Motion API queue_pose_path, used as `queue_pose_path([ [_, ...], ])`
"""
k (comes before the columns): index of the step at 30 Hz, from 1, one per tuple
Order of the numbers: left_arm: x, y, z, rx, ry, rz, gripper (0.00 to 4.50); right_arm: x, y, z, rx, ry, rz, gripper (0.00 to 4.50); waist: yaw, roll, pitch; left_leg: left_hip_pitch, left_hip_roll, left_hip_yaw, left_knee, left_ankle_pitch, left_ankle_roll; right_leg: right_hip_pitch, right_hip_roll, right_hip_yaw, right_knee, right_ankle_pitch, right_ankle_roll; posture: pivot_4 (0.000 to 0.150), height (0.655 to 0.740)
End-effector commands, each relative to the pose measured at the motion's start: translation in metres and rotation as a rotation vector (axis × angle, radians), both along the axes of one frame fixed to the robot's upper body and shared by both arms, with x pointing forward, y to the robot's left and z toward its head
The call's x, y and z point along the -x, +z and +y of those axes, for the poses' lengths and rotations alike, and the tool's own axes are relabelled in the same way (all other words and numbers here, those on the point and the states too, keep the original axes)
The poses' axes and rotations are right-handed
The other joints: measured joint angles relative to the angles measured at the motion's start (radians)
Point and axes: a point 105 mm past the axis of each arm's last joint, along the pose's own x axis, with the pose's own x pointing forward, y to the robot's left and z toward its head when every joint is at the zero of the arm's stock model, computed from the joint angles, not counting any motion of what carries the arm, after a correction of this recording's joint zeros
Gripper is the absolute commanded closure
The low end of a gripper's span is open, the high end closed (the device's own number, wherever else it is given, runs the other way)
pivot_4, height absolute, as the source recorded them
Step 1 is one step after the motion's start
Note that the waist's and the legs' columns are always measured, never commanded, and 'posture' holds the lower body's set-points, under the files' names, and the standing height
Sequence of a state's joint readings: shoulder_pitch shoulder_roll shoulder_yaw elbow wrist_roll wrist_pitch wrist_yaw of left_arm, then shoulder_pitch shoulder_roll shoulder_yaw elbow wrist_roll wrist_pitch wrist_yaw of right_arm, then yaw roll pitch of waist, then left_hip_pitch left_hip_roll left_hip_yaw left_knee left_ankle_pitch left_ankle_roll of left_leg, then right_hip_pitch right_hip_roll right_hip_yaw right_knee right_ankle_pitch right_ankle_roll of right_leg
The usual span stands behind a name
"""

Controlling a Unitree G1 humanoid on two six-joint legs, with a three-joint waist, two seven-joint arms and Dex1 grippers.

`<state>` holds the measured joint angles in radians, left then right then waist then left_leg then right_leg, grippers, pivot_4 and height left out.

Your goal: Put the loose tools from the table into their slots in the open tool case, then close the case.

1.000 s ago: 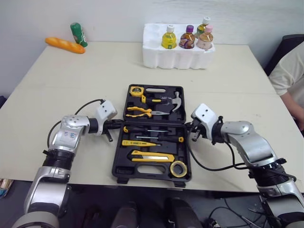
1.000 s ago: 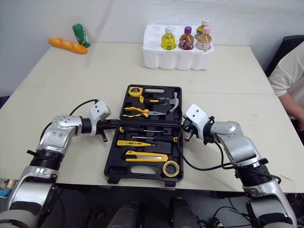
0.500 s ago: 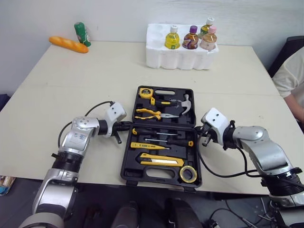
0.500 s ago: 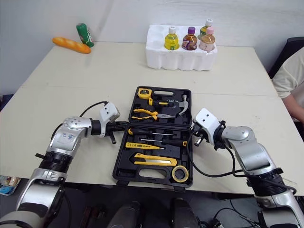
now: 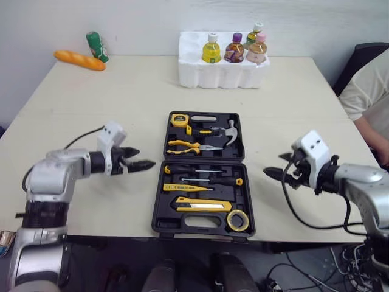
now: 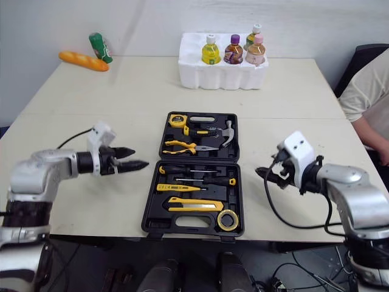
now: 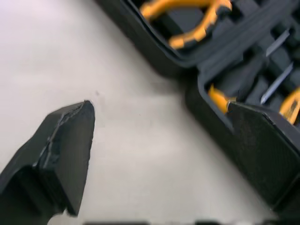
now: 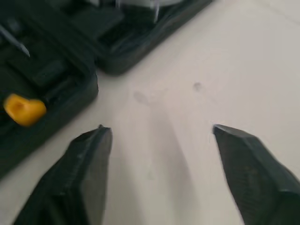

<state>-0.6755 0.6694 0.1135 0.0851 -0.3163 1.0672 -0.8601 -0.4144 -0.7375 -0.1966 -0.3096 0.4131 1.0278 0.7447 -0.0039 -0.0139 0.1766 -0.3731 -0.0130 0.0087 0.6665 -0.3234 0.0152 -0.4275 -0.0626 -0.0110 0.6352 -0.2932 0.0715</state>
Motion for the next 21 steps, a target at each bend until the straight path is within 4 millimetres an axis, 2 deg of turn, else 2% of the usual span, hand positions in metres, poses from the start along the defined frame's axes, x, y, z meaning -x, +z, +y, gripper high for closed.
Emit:
queue_pose_path([
  [1,-0.013,0.012,-0.009,0.085,0.086,0.082,0.0,-0.012,0.022,0.011,-0.113,-0.04,0.026,0.04,-0.001,0.0,0.0,0.0,0.0,0.0,0.0,0.0,0.0,0.0,0.0,0.0,0.001,0.0,0.0,0.15,0.7367],
  [4,-0.025,0.006,-0.014,0.08,0.147,0.149,0.0,-0.029,0.022,0.019,-0.13,-0.095,0.075,0.04,-0.002,0.0,0.0,0.0,0.0,0.001,-0.001,0.002,-0.004,-0.001,0.001,0.0,0.004,0.0,0.0,0.15,0.7367],
  [9,-0.042,-0.005,-0.015,0.045,0.216,0.174,0.0,-0.045,0.01,0.035,-0.134,-0.112,0.16,0.04,0.0,0.0,0.0,-0.003,0.0,0.002,-0.001,0.004,-0.007,-0.004,0.001,0.001,0.003,0.0,0.0,0.15,0.7367],
  [16,-0.05,-0.011,-0.027,0.066,0.202,0.198,0.0,-0.059,-0.012,0.029,-0.084,-0.208,0.226,0.04,0.001,0.0,0.0,-0.003,0.0,0.002,-0.001,0.005,-0.007,-0.004,0.001,0.001,0.002,0.0,0.0,0.15,0.7367],
  [21,-0.052,-0.017,-0.034,0.03,0.183,0.197,0.0,-0.067,-0.013,0.036,-0.113,-0.236,0.234,0.04,-0.001,0.0,0.0,-0.003,0.0,0.002,-0.001,0.005,-0.008,-0.004,0.001,0.001,0.004,0.0,0.0,0.15,0.7367],
])
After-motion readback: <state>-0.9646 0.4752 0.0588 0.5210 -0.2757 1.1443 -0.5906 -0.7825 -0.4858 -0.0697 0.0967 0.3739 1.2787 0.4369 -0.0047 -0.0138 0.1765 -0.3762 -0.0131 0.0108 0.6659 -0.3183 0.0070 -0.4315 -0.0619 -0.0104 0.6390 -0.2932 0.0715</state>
